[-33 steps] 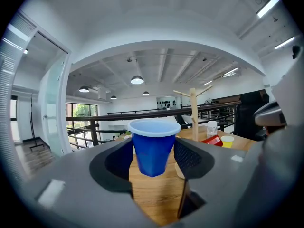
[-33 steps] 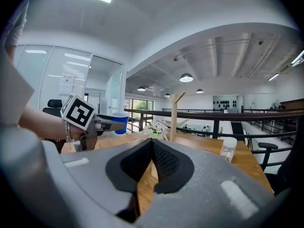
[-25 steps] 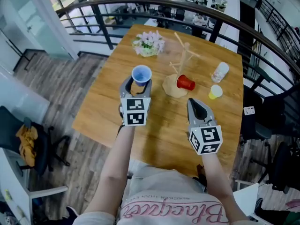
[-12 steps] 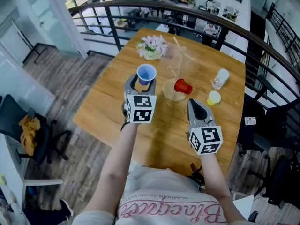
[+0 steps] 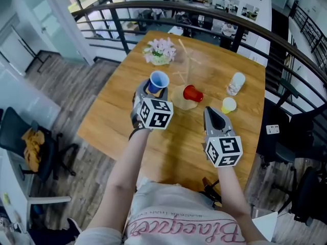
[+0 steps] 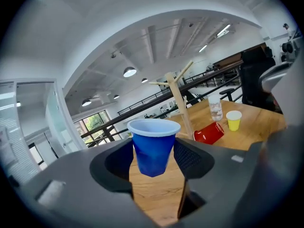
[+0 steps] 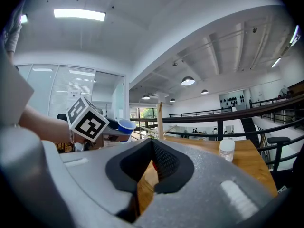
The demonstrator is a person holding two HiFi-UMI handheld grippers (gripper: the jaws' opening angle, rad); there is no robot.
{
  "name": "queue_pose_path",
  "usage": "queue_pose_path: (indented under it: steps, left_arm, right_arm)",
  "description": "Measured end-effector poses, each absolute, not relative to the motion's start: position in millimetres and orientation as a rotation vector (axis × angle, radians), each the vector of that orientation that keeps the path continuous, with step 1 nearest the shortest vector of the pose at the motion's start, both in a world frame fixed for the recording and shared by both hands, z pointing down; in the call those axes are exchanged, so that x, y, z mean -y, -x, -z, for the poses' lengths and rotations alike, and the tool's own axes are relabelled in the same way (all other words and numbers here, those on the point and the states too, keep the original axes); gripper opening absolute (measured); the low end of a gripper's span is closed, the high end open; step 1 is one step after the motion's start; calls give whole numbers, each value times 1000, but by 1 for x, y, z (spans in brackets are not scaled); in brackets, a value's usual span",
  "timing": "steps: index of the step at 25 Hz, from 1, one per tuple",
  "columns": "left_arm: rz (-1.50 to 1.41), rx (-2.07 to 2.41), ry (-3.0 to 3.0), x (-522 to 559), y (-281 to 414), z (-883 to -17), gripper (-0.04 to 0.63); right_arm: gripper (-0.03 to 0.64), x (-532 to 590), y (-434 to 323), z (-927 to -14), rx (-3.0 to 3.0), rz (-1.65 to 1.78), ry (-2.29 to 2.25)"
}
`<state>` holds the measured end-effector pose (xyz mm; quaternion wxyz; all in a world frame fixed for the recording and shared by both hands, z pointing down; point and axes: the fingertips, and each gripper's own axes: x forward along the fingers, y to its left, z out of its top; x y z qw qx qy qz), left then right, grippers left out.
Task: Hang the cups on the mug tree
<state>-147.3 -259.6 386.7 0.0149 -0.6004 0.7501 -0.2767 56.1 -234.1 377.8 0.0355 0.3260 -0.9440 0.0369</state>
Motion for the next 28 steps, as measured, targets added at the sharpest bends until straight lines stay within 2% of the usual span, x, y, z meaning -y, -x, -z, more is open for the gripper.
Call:
queue_pose_path:
  steps: [8, 28]
  left_arm:
    - [1154, -2192, 1817, 288, 142, -399, 281]
    - [1510, -1646, 1628, 323, 100, -400, 282]
  right_arm:
    - [2, 240, -62, -384, 2891, -146, -1036]
    - [2, 246, -74, -395, 2855, -252, -1126]
